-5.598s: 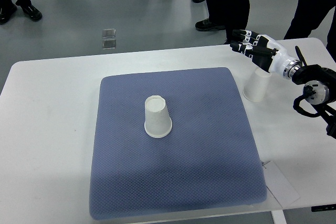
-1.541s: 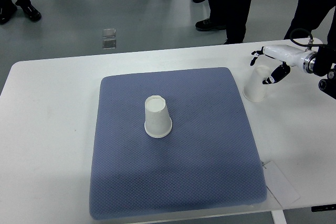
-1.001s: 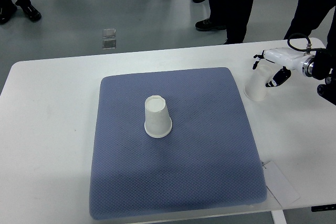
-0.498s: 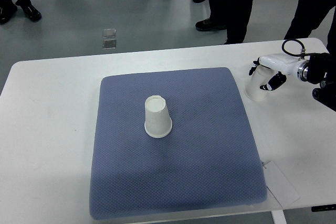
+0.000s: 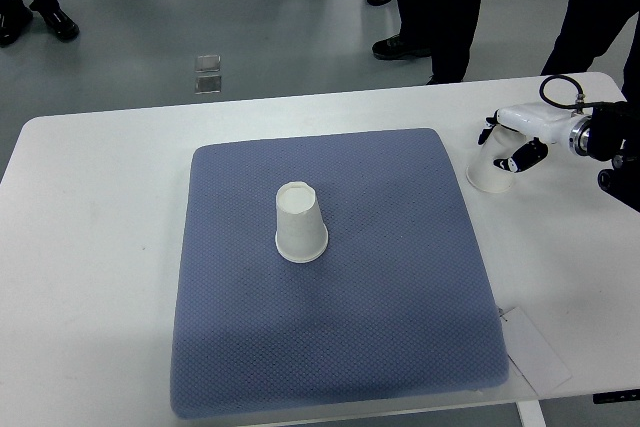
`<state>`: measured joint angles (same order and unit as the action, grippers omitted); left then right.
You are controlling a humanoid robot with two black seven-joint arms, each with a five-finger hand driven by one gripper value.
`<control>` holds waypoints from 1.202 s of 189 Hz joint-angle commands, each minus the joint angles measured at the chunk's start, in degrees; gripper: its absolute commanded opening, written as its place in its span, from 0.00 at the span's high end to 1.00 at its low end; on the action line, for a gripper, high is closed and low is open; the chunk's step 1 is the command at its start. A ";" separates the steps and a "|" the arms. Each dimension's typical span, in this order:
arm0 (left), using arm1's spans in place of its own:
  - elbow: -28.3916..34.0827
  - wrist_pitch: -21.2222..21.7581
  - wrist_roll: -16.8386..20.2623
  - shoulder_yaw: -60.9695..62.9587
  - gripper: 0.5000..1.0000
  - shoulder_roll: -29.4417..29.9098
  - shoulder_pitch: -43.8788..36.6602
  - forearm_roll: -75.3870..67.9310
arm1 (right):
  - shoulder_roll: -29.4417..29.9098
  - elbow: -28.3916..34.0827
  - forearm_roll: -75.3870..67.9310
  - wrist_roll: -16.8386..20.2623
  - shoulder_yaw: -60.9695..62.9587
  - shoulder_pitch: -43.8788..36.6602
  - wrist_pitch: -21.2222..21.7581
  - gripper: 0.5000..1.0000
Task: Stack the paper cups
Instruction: 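Lift the cup with the right hand and carry it above the pad cup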
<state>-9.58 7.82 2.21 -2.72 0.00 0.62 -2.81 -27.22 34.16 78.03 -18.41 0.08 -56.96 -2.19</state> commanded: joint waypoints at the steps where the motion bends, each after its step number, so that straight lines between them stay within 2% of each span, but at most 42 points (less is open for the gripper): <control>1: 0.00 0.00 -0.01 -0.01 0.00 0.00 0.00 0.00 | -0.55 0.65 -0.34 -0.22 0.01 -0.34 -0.18 1.00; 28: 0.00 0.00 -0.01 -0.01 0.00 0.00 0.00 0.00 | -2.31 3.02 -0.78 -0.57 0.54 -3.95 0.26 1.00; 46: 0.00 0.00 0.08 -0.01 0.00 0.00 0.00 0.00 | -5.39 7.85 -0.95 -0.57 0.80 -7.81 1.05 1.00; 108: 0.00 0.00 -0.01 -0.01 0.00 0.00 0.00 0.00 | -7.76 25.43 -4.82 -0.66 0.89 -24.16 8.69 1.00; 133: 0.00 0.00 -0.01 -0.01 0.00 0.00 0.00 0.00 | -7.15 31.58 -5.26 -0.75 1.24 -27.41 11.77 1.00; 143: 0.00 0.00 -0.01 -0.01 0.00 0.00 0.00 0.00 | -7.15 31.58 -5.26 -0.75 1.24 -27.41 11.77 1.00; 144: 0.00 0.00 0.08 -0.01 0.00 0.00 0.00 0.00 | -6.80 34.20 -5.26 -0.75 1.24 -28.11 12.47 1.00; 154: 0.00 0.00 -0.01 0.08 0.00 0.00 0.00 0.00 | -6.53 36.33 -5.26 -0.75 1.24 -28.82 13.35 1.00; 182: 0.00 0.00 -0.01 -0.01 0.00 0.00 0.00 0.00 | -4.42 39.05 -5.35 -0.31 1.33 -29.26 14.32 1.00; 227: 0.00 0.00 -0.01 -0.01 0.00 0.00 0.00 0.00 | -1.17 39.58 -5.44 0.04 1.50 -29.17 16.43 1.00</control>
<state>-9.58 7.82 2.21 -2.71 0.00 0.61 -2.81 -29.34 73.60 72.61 -18.45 1.53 -86.25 13.10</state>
